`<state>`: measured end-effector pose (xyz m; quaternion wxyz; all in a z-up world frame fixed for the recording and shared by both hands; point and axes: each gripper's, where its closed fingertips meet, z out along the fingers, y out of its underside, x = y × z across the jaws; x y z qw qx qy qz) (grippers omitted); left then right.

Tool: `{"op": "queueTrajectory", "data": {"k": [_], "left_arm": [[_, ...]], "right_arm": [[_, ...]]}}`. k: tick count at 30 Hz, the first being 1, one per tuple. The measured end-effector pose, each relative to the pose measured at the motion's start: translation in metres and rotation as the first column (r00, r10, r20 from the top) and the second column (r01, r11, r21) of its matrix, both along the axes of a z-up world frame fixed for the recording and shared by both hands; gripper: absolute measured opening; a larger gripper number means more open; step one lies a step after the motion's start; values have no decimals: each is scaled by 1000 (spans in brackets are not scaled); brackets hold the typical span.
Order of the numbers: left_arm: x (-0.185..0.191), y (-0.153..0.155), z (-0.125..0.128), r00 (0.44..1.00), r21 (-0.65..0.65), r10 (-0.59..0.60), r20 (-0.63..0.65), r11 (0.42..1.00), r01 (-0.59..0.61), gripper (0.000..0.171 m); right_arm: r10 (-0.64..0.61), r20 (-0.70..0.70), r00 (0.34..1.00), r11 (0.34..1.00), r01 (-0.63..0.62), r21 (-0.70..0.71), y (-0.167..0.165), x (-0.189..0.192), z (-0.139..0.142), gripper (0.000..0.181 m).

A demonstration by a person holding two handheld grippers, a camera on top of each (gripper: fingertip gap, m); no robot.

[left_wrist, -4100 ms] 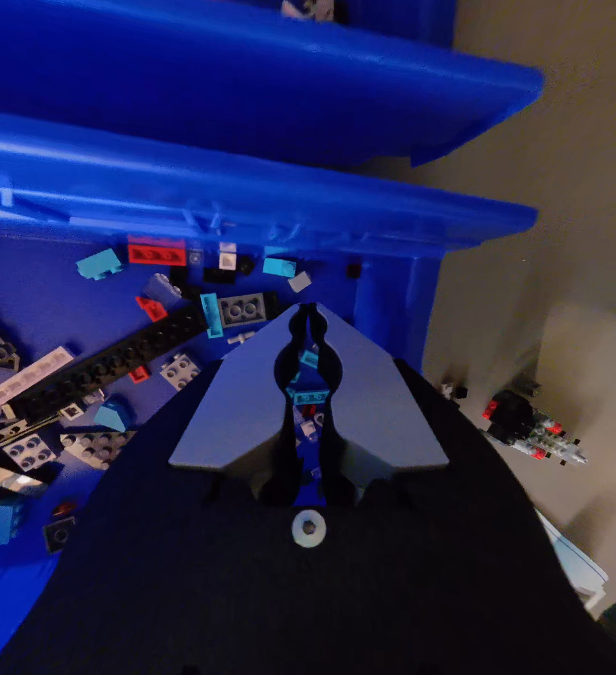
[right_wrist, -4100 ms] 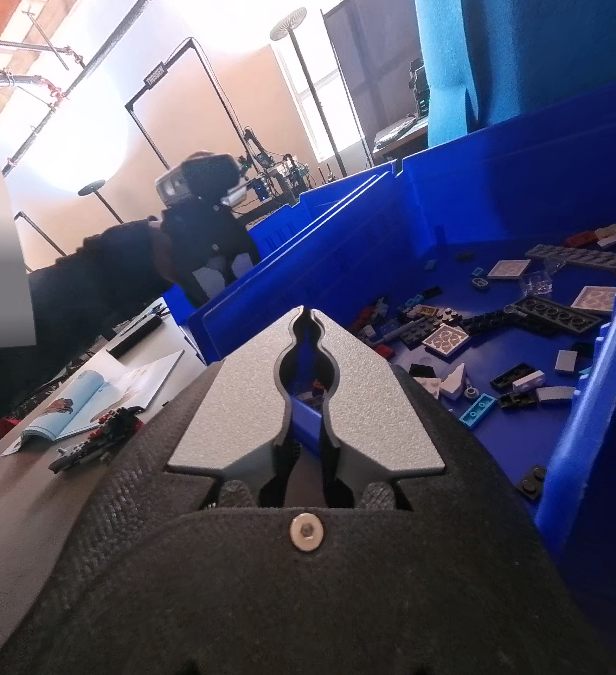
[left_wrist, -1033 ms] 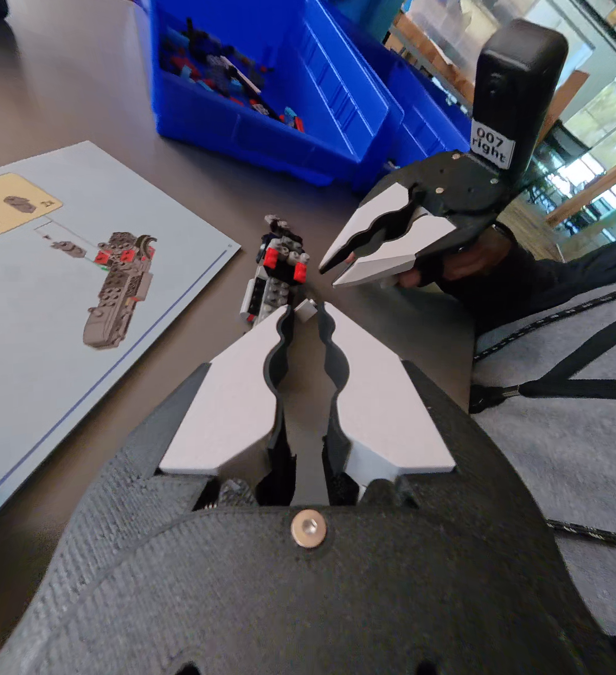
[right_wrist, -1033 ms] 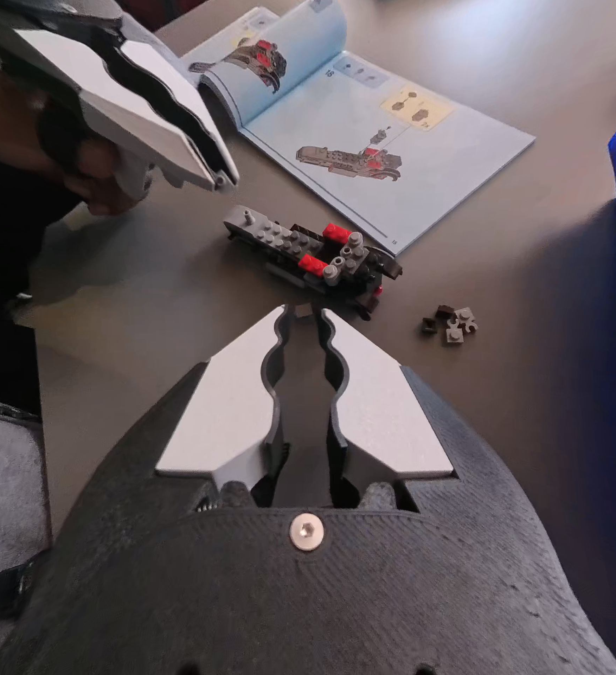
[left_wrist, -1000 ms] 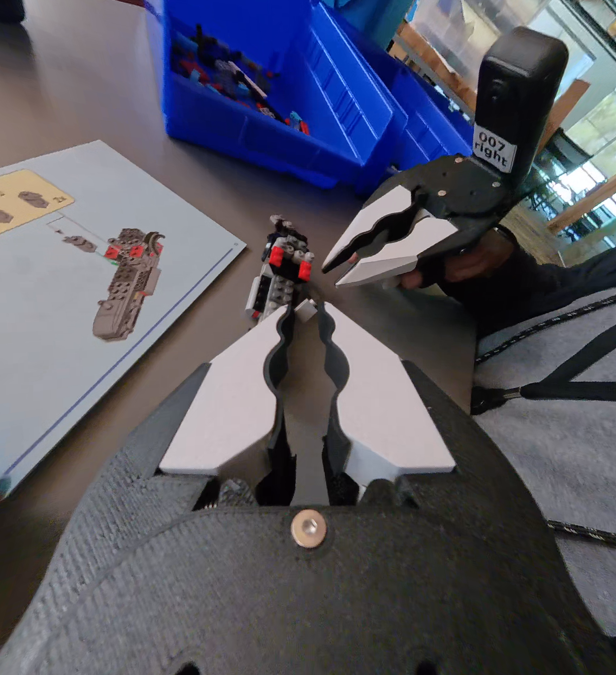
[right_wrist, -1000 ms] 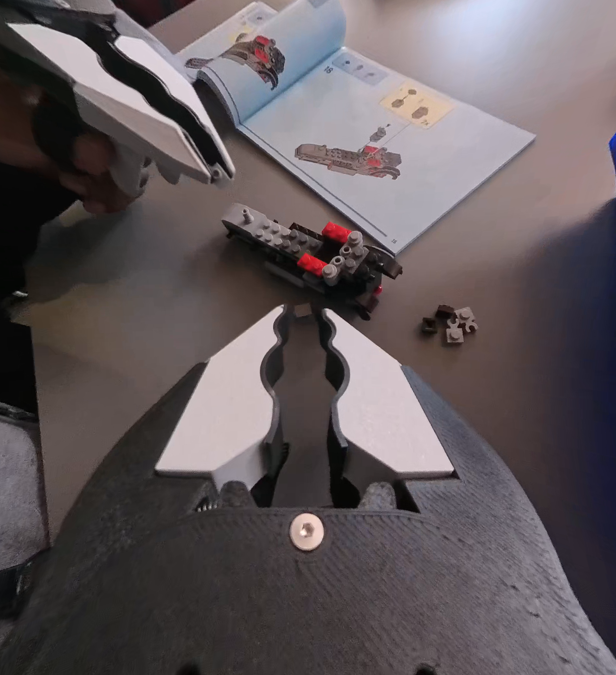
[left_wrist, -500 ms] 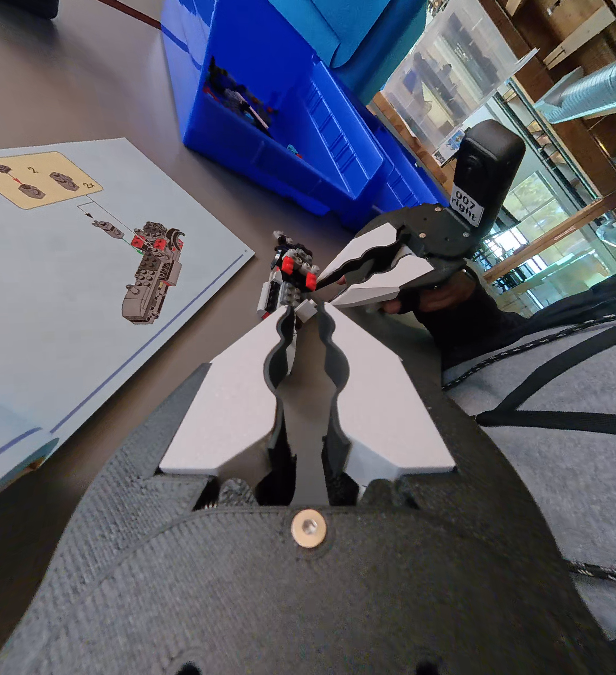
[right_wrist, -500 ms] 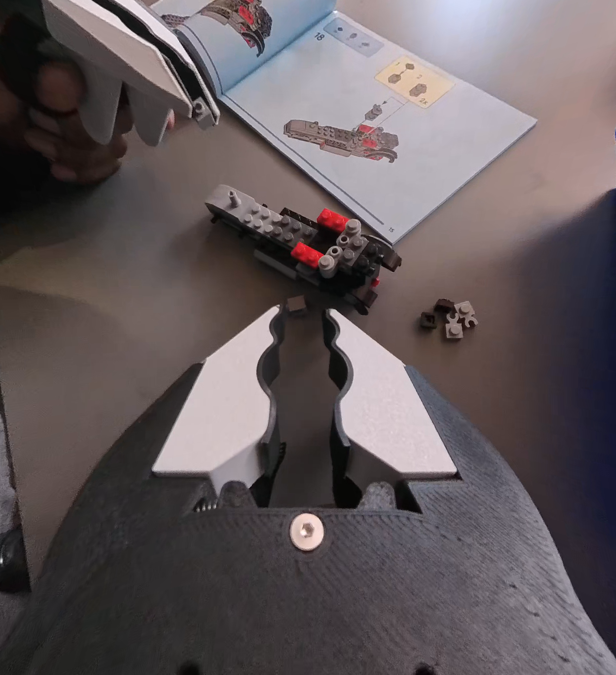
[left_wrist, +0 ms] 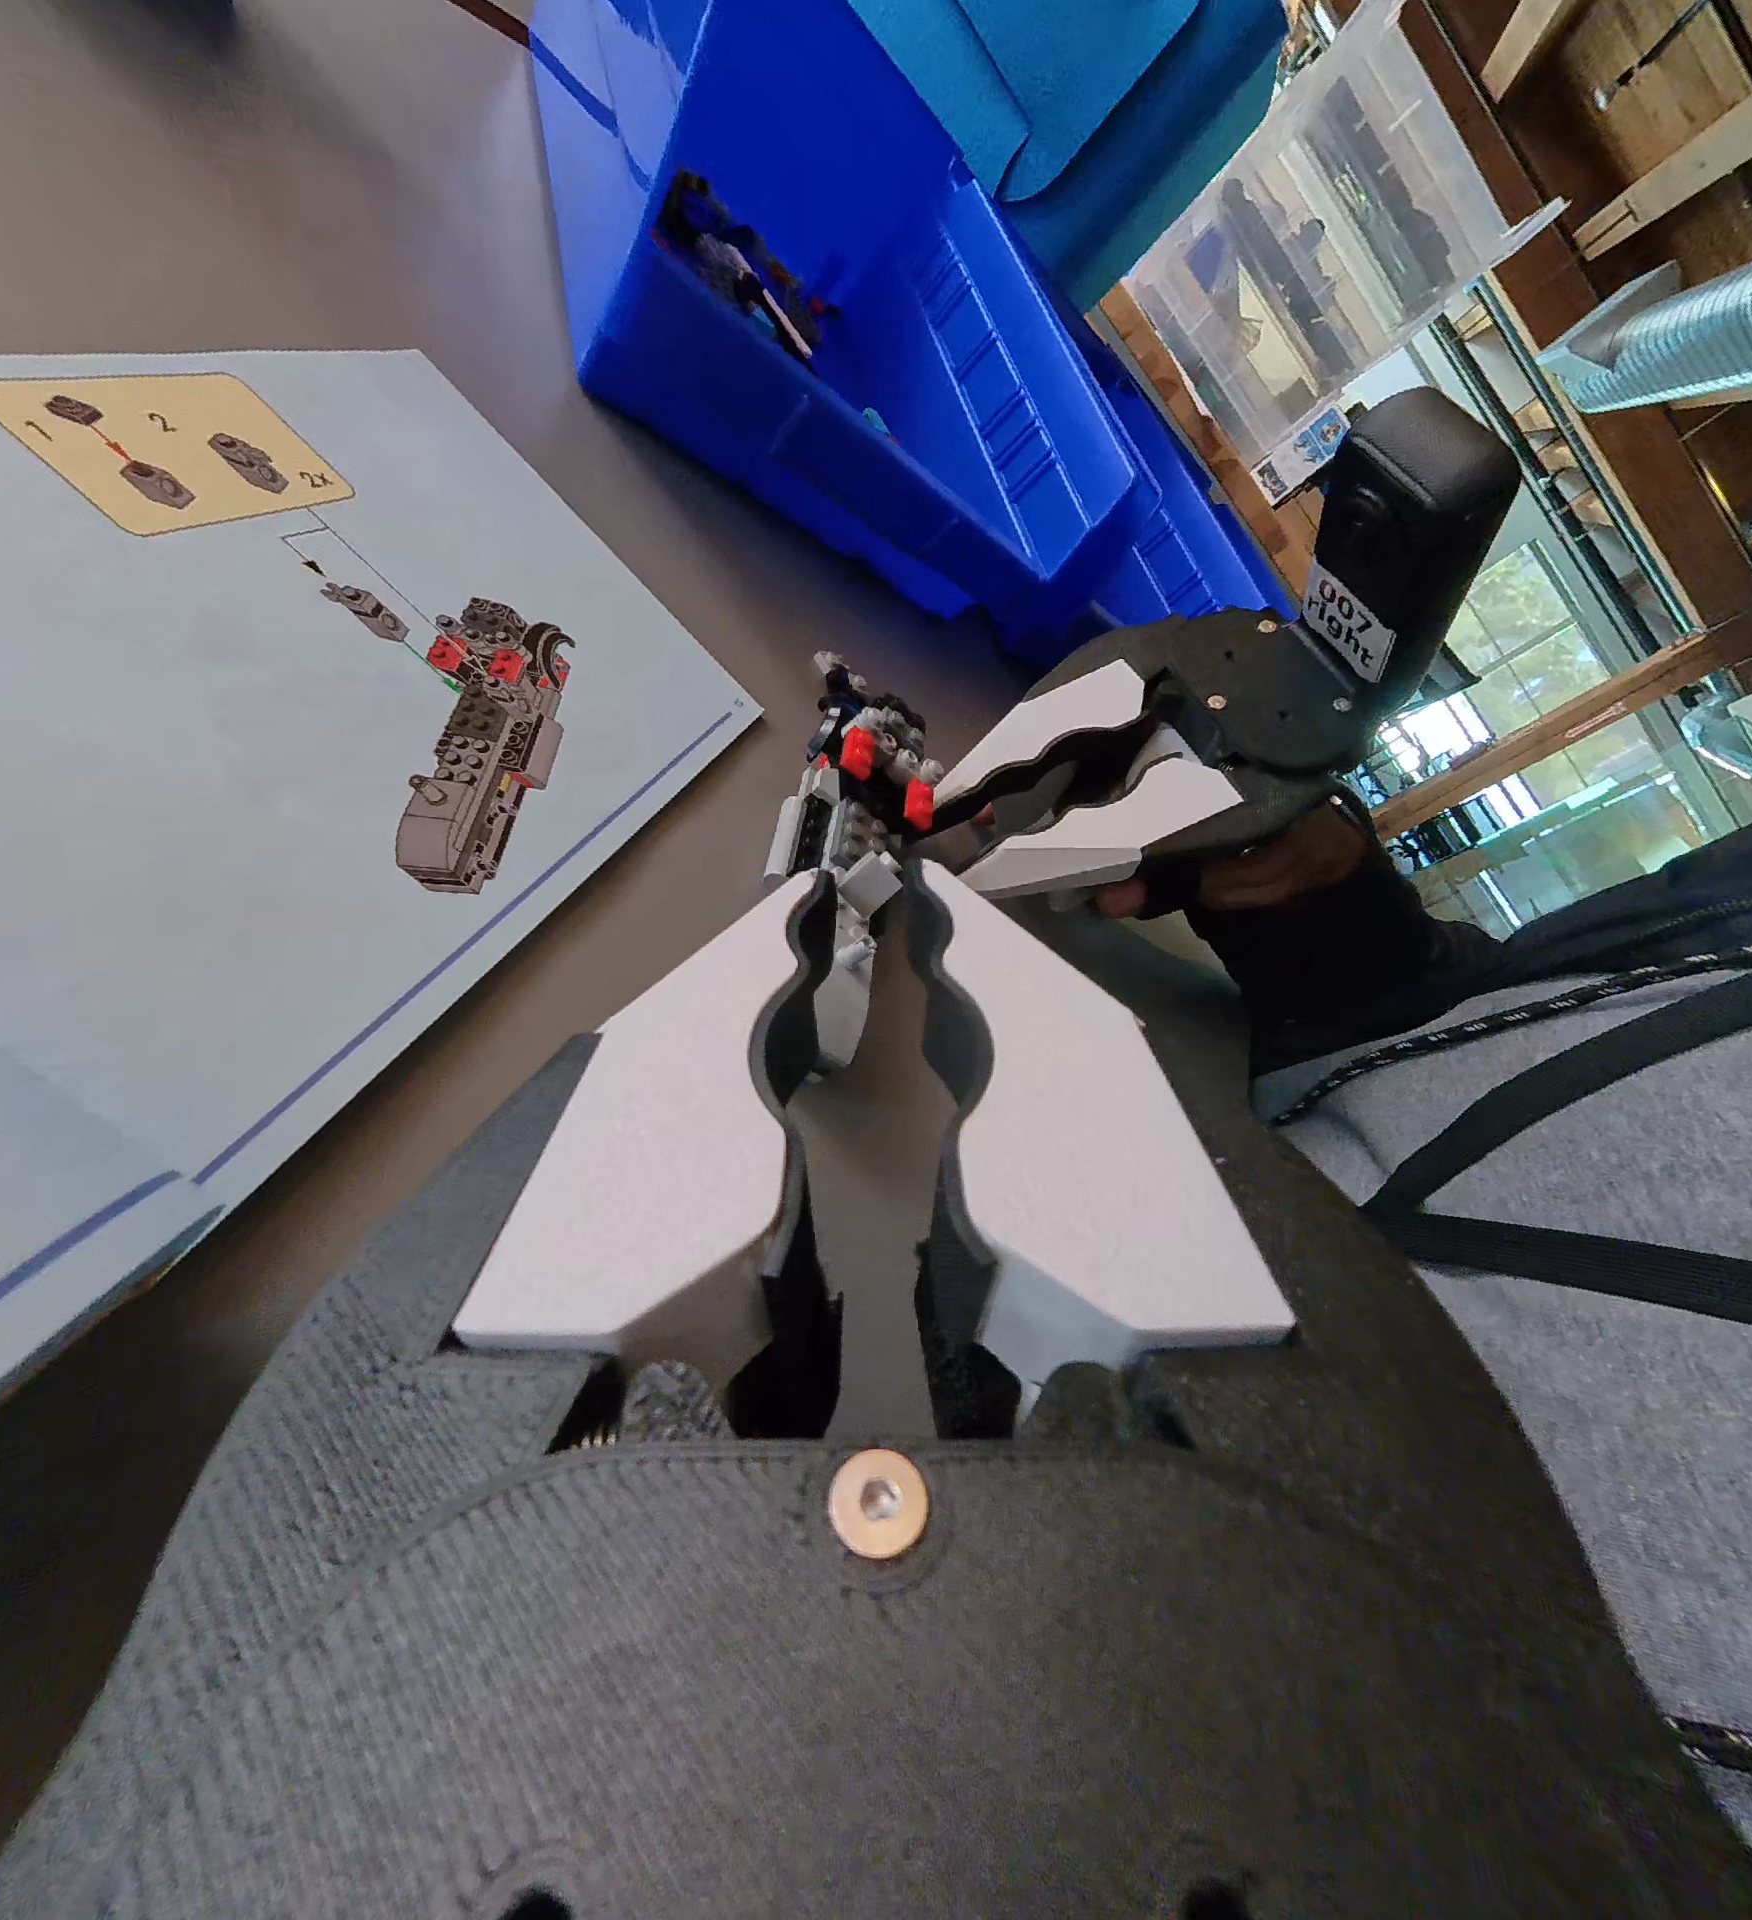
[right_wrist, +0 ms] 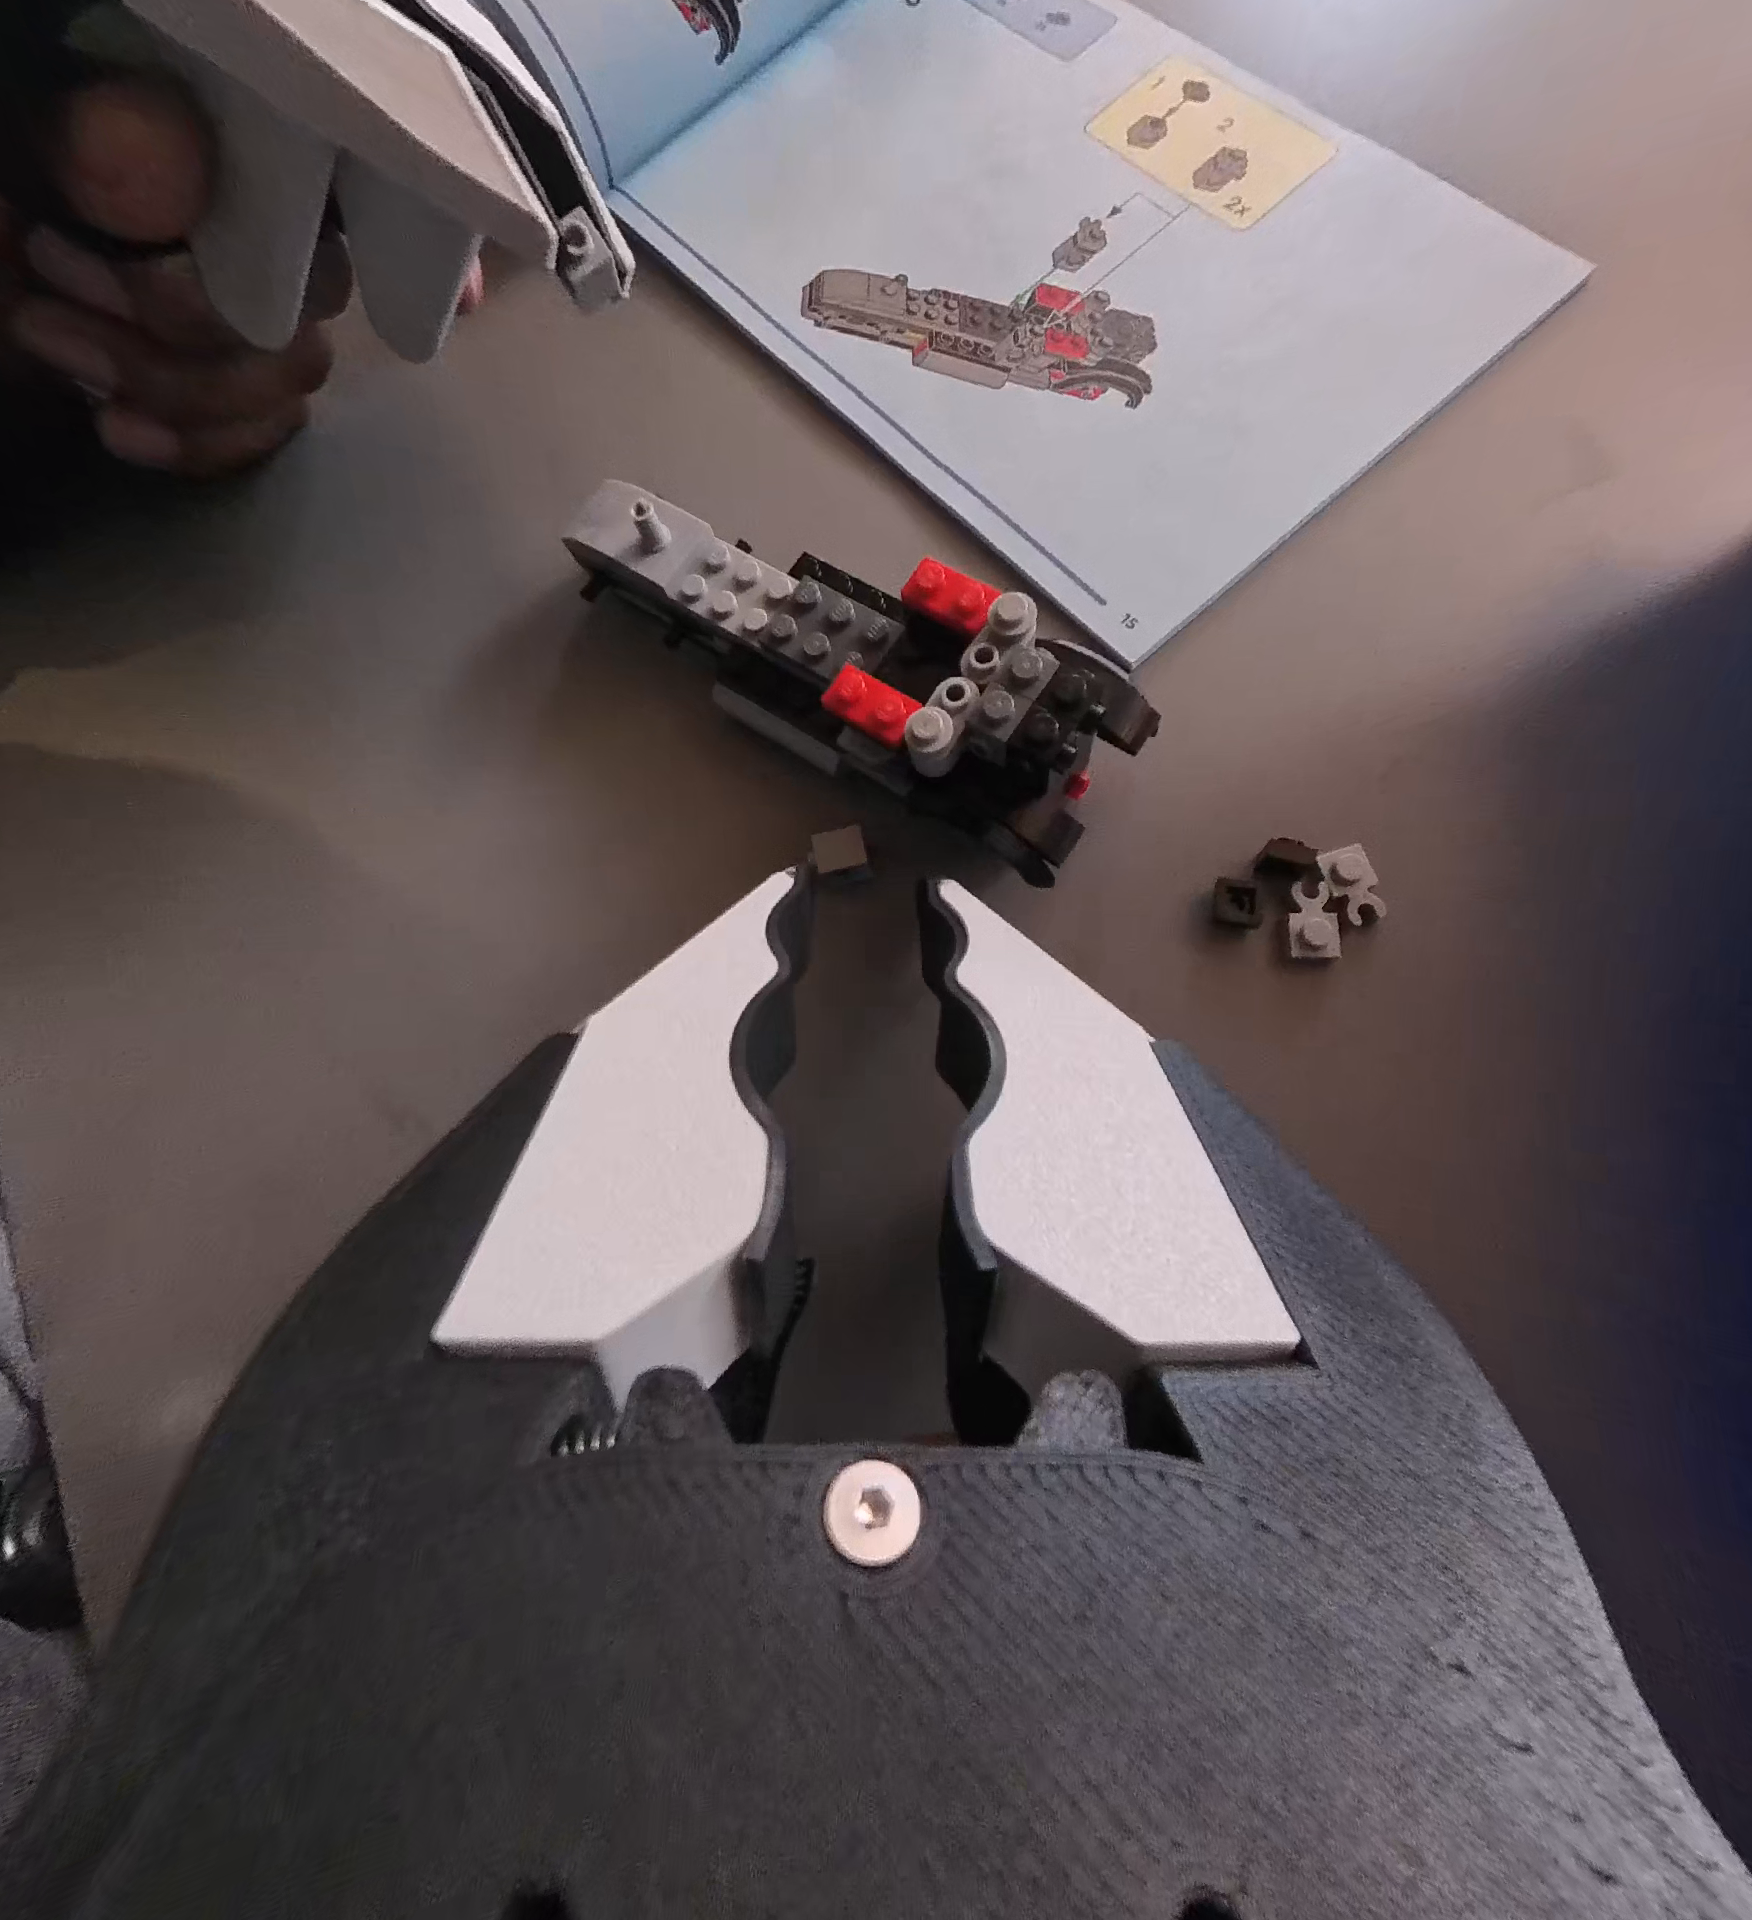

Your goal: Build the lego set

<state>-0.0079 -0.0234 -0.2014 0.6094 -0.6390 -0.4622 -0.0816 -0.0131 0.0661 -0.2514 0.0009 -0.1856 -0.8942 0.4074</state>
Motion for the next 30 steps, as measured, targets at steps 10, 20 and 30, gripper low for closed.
{"op": "queueTrajectory", "data": {"k": [10, 20, 30], "left_arm": [[0, 0, 0, 1000, 10, -2, 8, 1000, 2, 13], [0, 0, -1, 1000, 9, -3, 11, 1000, 3, 13], [-1, 0, -3, 1000, -13, 5, 5, 1000, -5, 13]], "right_arm": [[10, -15, 1000, 1000, -9, 10, -1, 1, -1, 24], [9, -30, 1000, 1000, -9, 16, -1, 0, -2, 27], [58, -88, 994, 997, -54, 52, -6, 5, -4, 28]]}}
